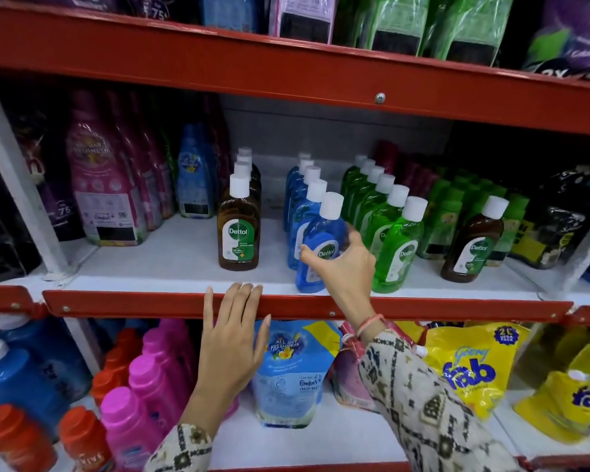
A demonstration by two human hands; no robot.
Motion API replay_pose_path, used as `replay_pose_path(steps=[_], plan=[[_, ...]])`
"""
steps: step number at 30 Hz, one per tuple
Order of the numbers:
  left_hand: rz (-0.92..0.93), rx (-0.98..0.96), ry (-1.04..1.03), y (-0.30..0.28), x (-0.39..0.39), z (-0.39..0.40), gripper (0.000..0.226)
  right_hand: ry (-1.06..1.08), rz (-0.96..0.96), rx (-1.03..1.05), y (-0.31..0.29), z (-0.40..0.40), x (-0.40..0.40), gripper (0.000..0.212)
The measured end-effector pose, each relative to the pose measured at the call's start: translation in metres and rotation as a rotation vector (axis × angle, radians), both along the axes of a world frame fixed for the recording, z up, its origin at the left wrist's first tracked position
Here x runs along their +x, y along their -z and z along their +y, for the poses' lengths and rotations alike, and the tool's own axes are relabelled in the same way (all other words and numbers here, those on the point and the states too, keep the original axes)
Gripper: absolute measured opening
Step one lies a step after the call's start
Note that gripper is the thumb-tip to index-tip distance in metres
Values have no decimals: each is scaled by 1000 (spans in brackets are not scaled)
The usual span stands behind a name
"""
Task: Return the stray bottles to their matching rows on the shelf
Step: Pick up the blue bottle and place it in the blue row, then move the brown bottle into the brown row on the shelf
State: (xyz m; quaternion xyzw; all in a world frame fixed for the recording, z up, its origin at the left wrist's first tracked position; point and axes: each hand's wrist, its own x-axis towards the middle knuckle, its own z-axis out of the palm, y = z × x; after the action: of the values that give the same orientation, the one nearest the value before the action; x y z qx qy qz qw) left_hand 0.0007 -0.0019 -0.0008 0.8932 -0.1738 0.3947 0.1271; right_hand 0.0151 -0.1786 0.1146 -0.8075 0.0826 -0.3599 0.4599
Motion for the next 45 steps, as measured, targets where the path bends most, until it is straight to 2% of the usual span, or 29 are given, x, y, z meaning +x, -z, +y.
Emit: replay_pose_path(steps=[9,14,16,19,21,24,26,30,32,36,45], plan=[[8,-5,-6,0,-1,-1,48,-13,43,-96,5,-5,9,69],[20,-12,-6,-2,-2,-1,48,-56,24,-132,10,-11,3,81],[22,-10,-8,-2,-2,-1,49,-67,-47,-105,8,-19,-8,72],[27,-8,-11,-1,-2,-2,49,-57,-236,-52,4,-38,-30,41],[26,-11,-13,-1,-2,-3,50,21,-350,-63,3,-59,-41,23],[17,-14,-17,-1,-2,-4,51,175,-410,-3,6,-102,-47,15],[11,-11,-20,0,-2,-4,52,261,-363,40,11,-135,-44,20],[15,-19,-32,1,-1,-6,53,405,114,45,26,-203,-18,70],[12,-23,-34,2,0,-6,53,427,240,48,29,-226,-4,84],[6,-23,-39,3,1,-6,52,444,264,42,24,-247,18,90],[5,-19,-43,3,1,-5,52,510,110,112,19,-223,-3,74]])
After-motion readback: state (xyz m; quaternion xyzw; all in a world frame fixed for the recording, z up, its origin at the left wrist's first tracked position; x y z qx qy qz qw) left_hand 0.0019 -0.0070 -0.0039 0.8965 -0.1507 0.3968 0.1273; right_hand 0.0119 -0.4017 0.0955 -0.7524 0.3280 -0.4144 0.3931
